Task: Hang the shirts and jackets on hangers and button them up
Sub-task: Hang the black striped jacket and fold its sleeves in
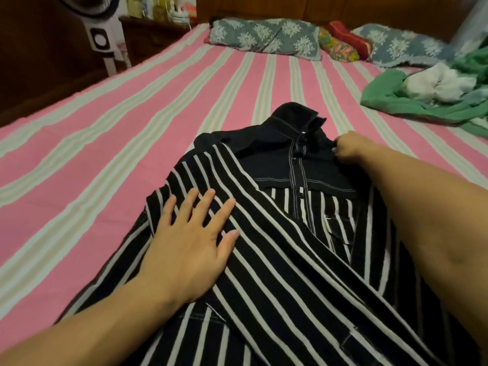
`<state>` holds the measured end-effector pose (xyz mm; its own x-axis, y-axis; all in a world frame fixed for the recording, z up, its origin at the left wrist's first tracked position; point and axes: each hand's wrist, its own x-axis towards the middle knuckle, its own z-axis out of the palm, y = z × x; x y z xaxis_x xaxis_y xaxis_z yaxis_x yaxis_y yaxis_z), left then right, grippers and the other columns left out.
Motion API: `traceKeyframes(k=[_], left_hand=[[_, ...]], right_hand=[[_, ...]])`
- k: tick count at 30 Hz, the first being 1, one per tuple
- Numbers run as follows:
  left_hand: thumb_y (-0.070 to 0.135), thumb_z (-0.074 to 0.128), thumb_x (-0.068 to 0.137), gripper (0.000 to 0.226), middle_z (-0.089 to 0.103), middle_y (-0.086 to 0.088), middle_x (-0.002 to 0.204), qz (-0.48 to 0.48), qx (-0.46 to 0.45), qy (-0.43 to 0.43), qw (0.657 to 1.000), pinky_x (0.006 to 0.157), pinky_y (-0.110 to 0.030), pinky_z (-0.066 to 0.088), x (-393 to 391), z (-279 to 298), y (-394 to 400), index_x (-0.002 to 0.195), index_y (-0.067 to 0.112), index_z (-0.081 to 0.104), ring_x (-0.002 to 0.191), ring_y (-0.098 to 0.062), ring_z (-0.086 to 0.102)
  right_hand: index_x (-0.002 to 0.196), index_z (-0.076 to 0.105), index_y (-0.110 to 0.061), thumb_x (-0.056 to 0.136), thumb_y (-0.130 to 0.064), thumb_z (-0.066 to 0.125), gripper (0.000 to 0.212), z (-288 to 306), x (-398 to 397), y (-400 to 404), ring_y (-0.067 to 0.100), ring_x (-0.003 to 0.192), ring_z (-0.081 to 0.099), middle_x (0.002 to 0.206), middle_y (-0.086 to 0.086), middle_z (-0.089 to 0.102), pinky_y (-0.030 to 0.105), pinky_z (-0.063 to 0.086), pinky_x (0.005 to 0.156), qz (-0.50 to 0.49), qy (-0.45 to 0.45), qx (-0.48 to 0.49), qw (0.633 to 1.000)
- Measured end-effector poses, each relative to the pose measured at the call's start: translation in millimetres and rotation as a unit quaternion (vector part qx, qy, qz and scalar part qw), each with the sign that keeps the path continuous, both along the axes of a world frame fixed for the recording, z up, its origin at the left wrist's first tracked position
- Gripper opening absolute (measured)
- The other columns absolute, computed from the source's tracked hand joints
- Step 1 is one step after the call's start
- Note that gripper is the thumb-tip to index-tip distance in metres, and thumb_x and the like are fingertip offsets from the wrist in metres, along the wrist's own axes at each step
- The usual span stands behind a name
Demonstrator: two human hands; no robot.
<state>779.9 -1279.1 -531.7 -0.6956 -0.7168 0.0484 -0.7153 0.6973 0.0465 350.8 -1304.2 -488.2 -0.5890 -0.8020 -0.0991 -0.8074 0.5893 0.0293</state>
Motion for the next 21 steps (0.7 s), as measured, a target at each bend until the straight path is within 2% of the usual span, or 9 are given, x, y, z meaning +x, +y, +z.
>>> traceKeyframes(k=[5, 8, 10, 12, 13, 15, 17, 19, 21], left_hand=[[0.067, -0.006, 0.099, 0.063, -0.005, 0.003, 0.168, 0.002, 0.033, -0.015, 0.999, 0.125, -0.053, -0.008, 1.6, 2.8, 0.0, 0.157, 0.045, -0.006, 0.155, -0.022, -0.012], [0.066, 0.005, 0.101, 0.061, -0.008, 0.003, 0.169, 0.027, 0.158, -0.044, 0.986, 0.125, -0.052, -0.009, -5.1, 27.0, -4.5, 0.158, 0.046, -0.004, 0.155, -0.022, -0.014], [0.059, 0.031, 0.102, 0.060, 0.010, 0.000, 0.170, 0.072, 0.292, -0.020, 0.953, 0.126, -0.046, 0.010, -16.2, 68.4, -6.9, 0.159, 0.044, 0.017, 0.155, -0.022, 0.015], [0.044, 0.052, 0.101, 0.046, 0.051, 0.000, 0.150, 0.148, 0.387, 0.161, 0.896, 0.102, -0.029, 0.041, -26.0, 140.3, -1.4, 0.146, 0.035, 0.048, 0.118, -0.005, 0.055], [0.041, 0.056, 0.100, 0.041, 0.060, 0.005, 0.135, 0.180, 0.390, 0.269, 0.862, 0.088, -0.022, 0.043, -26.5, 176.4, 7.6, 0.140, 0.032, 0.053, 0.102, 0.002, 0.057], [0.045, 0.062, 0.095, 0.048, 0.056, 0.015, 0.127, 0.193, 0.390, 0.420, 0.796, 0.084, -0.015, 0.041, -26.6, 236.1, 25.5, 0.140, 0.037, 0.047, 0.103, 0.005, 0.056], [0.049, 0.066, 0.090, 0.065, 0.042, 0.019, 0.137, 0.155, 0.418, 0.462, 0.767, 0.085, -0.013, 0.042, -30.9, 267.9, 45.8, 0.146, 0.047, 0.034, 0.117, 0.006, 0.052], [0.051, 0.069, 0.086, 0.077, 0.026, 0.023, 0.142, 0.118, 0.414, 0.440, 0.788, 0.085, -0.009, 0.039, -41.4, 277.3, 60.0, 0.150, 0.051, 0.025, 0.121, 0.012, 0.043], [0.048, 0.069, 0.087, 0.075, 0.020, 0.030, 0.134, 0.108, 0.377, 0.425, 0.816, 0.091, -0.013, 0.041, -50.4, 274.7, 68.1, 0.149, 0.053, 0.027, 0.122, 0.010, 0.042]], right_hand=[[0.111, 0.060, 0.000, 0.097, -0.012, 0.051, 0.021, 22.6, 20.0, 14.4, 0.039, 0.091, 0.059, 0.113, 0.028, 0.062, 0.039, 0.047, 0.077, -0.015, -0.028, -0.055, 0.998], [0.103, 0.063, -0.006, 0.096, -0.013, 0.052, 0.015, 79.0, 50.4, 44.9, 0.041, 0.096, 0.061, 0.107, 0.022, 0.064, 0.043, 0.050, 0.080, -0.041, -0.052, -0.208, 0.976], [0.092, 0.062, -0.013, 0.094, -0.012, 0.056, 0.006, 121.2, 76.0, 71.0, 0.033, 0.093, 0.059, 0.097, 0.012, 0.062, 0.038, 0.044, 0.075, -0.031, -0.094, -0.227, 0.969], [0.088, 0.059, -0.016, 0.094, -0.011, 0.059, 0.007, 170.5, 102.3, 102.3, 0.028, 0.089, 0.055, 0.090, 0.002, 0.056, 0.035, 0.037, 0.071, -0.022, -0.139, -0.210, 0.968], [0.087, 0.057, -0.018, 0.094, -0.011, 0.060, 0.010, 190.3, 116.2, 121.1, 0.026, 0.087, 0.053, 0.087, -0.001, 0.054, 0.034, 0.034, 0.069, -0.024, -0.155, -0.207, 0.966], [0.083, 0.054, -0.026, 0.094, -0.011, 0.061, 0.019, 219.3, 141.7, 154.9, 0.019, 0.083, 0.050, 0.082, -0.010, 0.050, 0.029, 0.032, 0.065, -0.029, -0.177, -0.215, 0.960], [0.085, 0.053, -0.032, 0.092, -0.010, 0.063, 0.024, 232.0, 166.0, 183.9, 0.006, 0.079, 0.049, 0.083, -0.015, 0.051, 0.013, 0.033, 0.066, -0.036, -0.199, -0.234, 0.951], [0.091, 0.057, -0.033, 0.090, -0.008, 0.063, 0.026, 232.8, 185.8, 208.3, -0.005, 0.086, 0.051, 0.088, -0.017, 0.054, 0.007, 0.033, 0.073, -0.049, -0.215, -0.269, 0.938], [0.094, 0.062, -0.033, 0.089, -0.006, 0.064, 0.028, 223.5, 199.7, 226.4, -0.006, 0.094, 0.052, 0.092, -0.020, 0.056, 0.015, 0.036, 0.081, -0.068, -0.217, -0.303, 0.926]])
